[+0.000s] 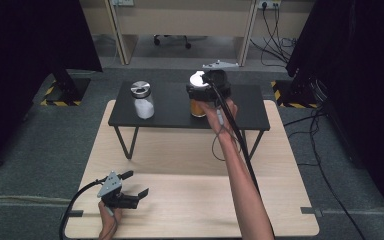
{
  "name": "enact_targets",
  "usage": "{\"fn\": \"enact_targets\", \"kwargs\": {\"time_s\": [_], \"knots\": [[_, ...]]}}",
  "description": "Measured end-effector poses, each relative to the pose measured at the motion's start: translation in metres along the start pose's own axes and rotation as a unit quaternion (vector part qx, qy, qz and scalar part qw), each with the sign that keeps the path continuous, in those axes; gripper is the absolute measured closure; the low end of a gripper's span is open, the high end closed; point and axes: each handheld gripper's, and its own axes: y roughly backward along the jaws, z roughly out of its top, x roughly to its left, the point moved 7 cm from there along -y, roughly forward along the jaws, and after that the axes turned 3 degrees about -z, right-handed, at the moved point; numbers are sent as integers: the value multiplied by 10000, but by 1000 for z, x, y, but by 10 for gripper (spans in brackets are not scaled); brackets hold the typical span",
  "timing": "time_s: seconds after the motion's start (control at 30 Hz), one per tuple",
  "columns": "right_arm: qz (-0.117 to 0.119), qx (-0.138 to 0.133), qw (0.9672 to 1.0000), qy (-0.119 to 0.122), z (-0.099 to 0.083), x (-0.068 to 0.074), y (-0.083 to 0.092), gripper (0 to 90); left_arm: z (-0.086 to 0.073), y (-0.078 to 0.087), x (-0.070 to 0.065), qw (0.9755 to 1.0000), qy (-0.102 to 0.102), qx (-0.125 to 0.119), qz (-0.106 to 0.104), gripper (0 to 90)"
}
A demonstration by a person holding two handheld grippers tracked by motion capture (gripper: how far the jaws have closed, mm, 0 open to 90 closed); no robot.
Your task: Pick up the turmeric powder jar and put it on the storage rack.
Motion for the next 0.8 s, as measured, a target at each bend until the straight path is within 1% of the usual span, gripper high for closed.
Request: {"fn": "enact_targets", "kwargs": {"time_s": [0.07,0.13,0.2,0.27,0.3,0.33,0.4,0.47,0.5,0.63,0.73,0.8], "knots": [[37,25,10000,-14,1,-1,0,294,0,0,0,10000,-1,-2,-2,45],[-13,36,10000,23,1,-1,1,231,0,0,0,10000,1,2,-4,45],[-1,78,9999,75,2,-1,2,184,0,0,0,10000,-1,-2,-5,46],[61,97,9999,74,3,-3,3,138,0,0,0,10000,2,1,-3,45],[61,97,9999,74,3,-3,3,138,0,0,0,10000,2,1,-3,45],[176,137,9997,44,3,-6,3,98,0,0,0,10000,1,2,-3,46],[269,117,9996,42,2,-8,4,74,0,0,0,10000,2,2,-4,45],[272,35,9996,91,1,-7,5,47,0,0,0,10000,-1,1,-5,45],[315,11,9995,83,0,-7,5,41,0,0,0,10000,-1,-2,-6,45],[331,-43,9994,112,0,-6,6,34,0,0,0,10000,-1,1,-11,46],[253,-47,9995,173,-1,-3,9,31,0,0,0,10000,1,0,-10,45],[252,-103,9994,230,-2,-2,14,31,0,0,0,10000,0,-1,-9,45]]}}
